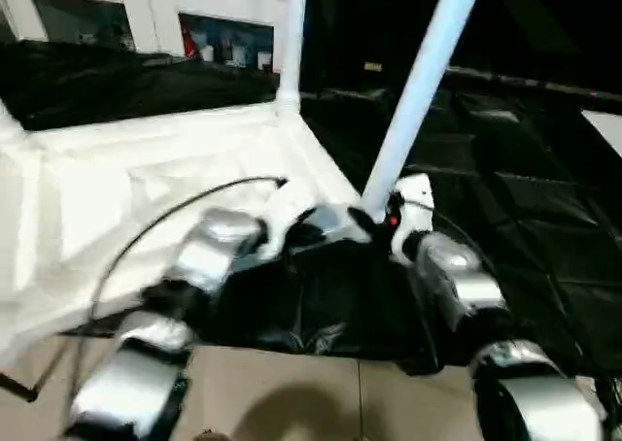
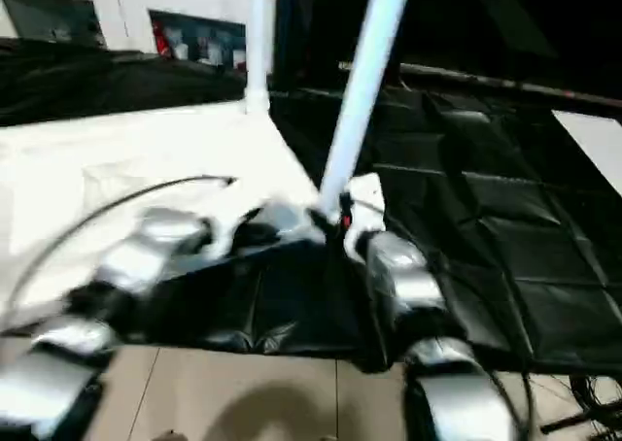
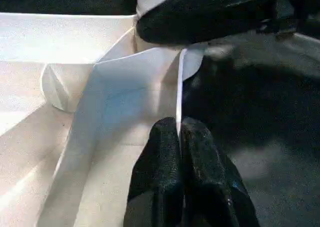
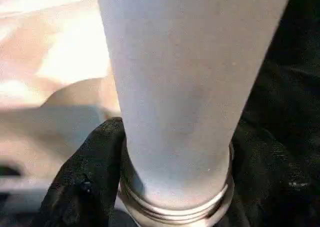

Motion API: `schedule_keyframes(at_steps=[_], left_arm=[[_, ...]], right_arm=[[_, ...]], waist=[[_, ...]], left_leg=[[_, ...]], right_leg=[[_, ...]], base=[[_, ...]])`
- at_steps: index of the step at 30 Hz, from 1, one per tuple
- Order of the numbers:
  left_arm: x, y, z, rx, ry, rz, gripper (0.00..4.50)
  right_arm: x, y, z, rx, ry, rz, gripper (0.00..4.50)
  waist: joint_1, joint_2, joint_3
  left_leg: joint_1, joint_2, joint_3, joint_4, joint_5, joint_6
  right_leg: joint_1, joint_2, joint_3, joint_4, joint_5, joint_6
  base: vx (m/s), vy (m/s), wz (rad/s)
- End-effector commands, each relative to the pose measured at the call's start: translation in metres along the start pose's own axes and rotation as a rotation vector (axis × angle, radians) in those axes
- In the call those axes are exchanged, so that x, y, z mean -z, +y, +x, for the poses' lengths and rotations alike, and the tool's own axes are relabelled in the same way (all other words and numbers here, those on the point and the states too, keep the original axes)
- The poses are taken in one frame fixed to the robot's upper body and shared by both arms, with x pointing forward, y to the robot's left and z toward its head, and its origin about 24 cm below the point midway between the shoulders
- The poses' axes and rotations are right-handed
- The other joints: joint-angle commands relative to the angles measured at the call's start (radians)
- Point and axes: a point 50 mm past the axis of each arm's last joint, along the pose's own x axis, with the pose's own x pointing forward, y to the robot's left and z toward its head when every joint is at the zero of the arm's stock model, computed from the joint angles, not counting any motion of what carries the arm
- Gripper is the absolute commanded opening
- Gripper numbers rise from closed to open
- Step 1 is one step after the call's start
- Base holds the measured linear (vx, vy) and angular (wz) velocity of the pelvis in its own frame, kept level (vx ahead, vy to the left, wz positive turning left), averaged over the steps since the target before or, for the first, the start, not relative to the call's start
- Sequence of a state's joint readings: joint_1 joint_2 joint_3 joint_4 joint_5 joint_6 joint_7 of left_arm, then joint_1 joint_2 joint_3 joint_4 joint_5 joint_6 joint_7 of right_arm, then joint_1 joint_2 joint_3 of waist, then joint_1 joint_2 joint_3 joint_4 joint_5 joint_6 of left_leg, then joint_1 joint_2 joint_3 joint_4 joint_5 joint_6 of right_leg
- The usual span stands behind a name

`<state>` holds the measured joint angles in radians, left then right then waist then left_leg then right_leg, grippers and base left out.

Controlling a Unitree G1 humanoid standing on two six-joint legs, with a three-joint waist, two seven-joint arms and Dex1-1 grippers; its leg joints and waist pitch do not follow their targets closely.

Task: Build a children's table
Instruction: Rotate leg to tighten

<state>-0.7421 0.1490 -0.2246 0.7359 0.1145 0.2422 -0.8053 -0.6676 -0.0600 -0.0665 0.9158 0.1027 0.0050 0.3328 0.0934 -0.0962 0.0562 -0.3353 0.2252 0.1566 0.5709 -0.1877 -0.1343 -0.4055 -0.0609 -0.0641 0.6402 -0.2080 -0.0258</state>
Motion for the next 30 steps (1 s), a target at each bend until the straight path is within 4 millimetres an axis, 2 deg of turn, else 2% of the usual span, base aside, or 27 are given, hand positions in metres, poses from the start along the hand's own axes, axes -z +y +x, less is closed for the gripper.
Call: schedule_keyframes(at_steps=[1,3,6,7,8,10,13,14,17,18,20,22,29,30], left_arm=[[-0.012,-0.012,0.016,-0.003,-0.04,-0.014,0.0],[-0.012,-0.015,0.018,0.01,-0.039,-0.003,0.0],[-0.011,-0.014,0.017,0.019,-0.046,0.003,0.0],[-0.01,-0.014,0.016,0.023,-0.047,0.005,0.0],[-0.009,-0.012,0.013,0.035,-0.054,0.008,0.0],[-0.007,-0.01,0.008,0.065,-0.079,0.017,0.0],[0.001,-0.007,-0.005,0.129,-0.102,0.024,0.0],[0.003,-0.006,-0.01,0.146,-0.107,0.027,0.0],[0.008,-0.004,-0.019,0.184,-0.114,0.034,0.0],[0.009,-0.004,-0.023,0.205,-0.12,0.03,0.0],[0.011,-0.003,-0.029,0.233,-0.127,0.026,0.0],[0.015,-0.001,-0.036,0.256,-0.123,0.028,0.0],[0.021,-0.001,-0.048,0.3,-0.121,0.013,0.0],[0.022,-0.001,-0.05,0.307,-0.12,0.012,0.0]], right_arm=[[0.003,0.031,0.009,-0.09,0.017,-0.005,2.72],[0.001,0.042,0.011,-0.141,-0.004,-0.055,2.72],[-0.003,0.049,0.011,-0.205,-0.034,-0.092,2.72],[-0.004,0.049,0.01,-0.224,-0.046,-0.082,3.07],[-0.006,0.046,0.009,-0.243,-0.063,-0.071,3.42],[-0.009,0.039,0.005,-0.276,-0.075,-0.074,3.44],[-0.007,0.025,-0.003,-0.346,-0.044,-0.143,3.78],[-0.006,0.022,-0.006,-0.371,-0.035,-0.153,3.87],[-0.005,0.016,-0.013,-0.446,-0.016,-0.173,3.87],[-0.005,0.013,-0.016,-0.482,-0.005,-0.186,3.87],[-0.005,0.01,-0.021,-0.533,0.011,-0.199,3.87],[-0.006,0.006,-0.025,-0.581,0.025,-0.21,3.87],[-0.01,-0.002,-0.03,-0.623,0.031,-0.22,3.87],[-0.01,-0.003,-0.031,-0.624,0.032,-0.22,3.72]], waist=[[0.002,-0.004,-0.067],[0.003,-0.001,-0.066],[0.003,-0.002,-0.064],[0.003,-0.002,-0.064],[0.004,-0.002,-0.064],[0.003,-0.002,-0.066],[0.002,-0.003,-0.064],[0.0,-0.008,-0.063],[-0.001,-0.005,-0.061],[-0.003,-0.009,-0.06],[-0.001,-0.005,-0.061],[-0.002,-0.007,-0.06],[-0.001,-0.006,-0.059],[-0.002,-0.007,-0.06]], left_leg=[[-0.013,-0.004,0.018,-0.051,-0.038,0.046],[-0.014,-0.004,0.018,-0.051,-0.041,0.055],[-0.013,-0.003,0.018,-0.052,-0.065,0.055],[-0.012,-0.001,0.017,-0.053,-0.07,0.054],[-0.013,-0.002,0.017,-0.052,-0.07,0.056],[-0.015,-0.002,0.017,-0.051,-0.059,0.066],[-0.017,-0.001,0.016,-0.052,-0.06,0.08],[-0.018,-0.001,0.017,-0.051,-0.07,0.083],[-0.015,0.001,0.016,-0.052,-0.085,0.081],[-0.015,0.003,0.016,-0.053,-0.092,0.08],[-0.013,0.005,0.017,-0.053,-0.088,0.085],[-0.014,0.003,0.018,-0.052,-0.082,0.088],[-0.012,0.005,0.017,-0.054,-0.094,0.078],[-0.013,0.004,0.017,-0.054,-0.089,0.077]], right_leg=[[0.066,-0.066,0.051,-0.071,-0.04,-0.171],[0.065,-0.067,0.05,-0.071,-0.032,-0.175],[0.065,-0.068,0.05,-0.076,-0.07,-0.172],[0.065,-0.068,0.05,-0.076,-0.078,-0.17],[0.066,-0.069,0.05,-0.076,-0.076,-0.17],[0.068,-0.068,0.05,-0.073,-0.049,-0.177],[0.07,-0.069,0.048,-0.074,-0.044,-0.189],[0.071,-0.069,0.048,-0.076,-0.057,-0.187],[0.067,-0.07,0.048,-0.078,-0.096,-0.184],[0.066,-0.07,0.048,-0.08,-0.113,-0.184],[0.064,-0.071,0.05,-0.077,-0.1,-0.193],[0.064,-0.068,0.049,-0.077,-0.091,-0.196],[0.061,-0.07,0.049,-0.078,-0.12,-0.197],[0.062,-0.07,0.048,-0.077,-0.117,-0.197]], base=[[0.0,0.0,0.0],[0.0,0.0,0.0],[0.0,0.0,0.0],[0.0,0.0,0.0],[0.0,0.0,0.0],[0.0,0.0,0.0],[0.0,0.0,0.0],[0.0,0.0,0.0],[0.0,0.0,0.0],[0.0,0.0,0.0],[0.0,0.0,0.0],[0.0,0.0,0.0],[0.0,0.0,0.0],[0.0,0.0,0.0]])
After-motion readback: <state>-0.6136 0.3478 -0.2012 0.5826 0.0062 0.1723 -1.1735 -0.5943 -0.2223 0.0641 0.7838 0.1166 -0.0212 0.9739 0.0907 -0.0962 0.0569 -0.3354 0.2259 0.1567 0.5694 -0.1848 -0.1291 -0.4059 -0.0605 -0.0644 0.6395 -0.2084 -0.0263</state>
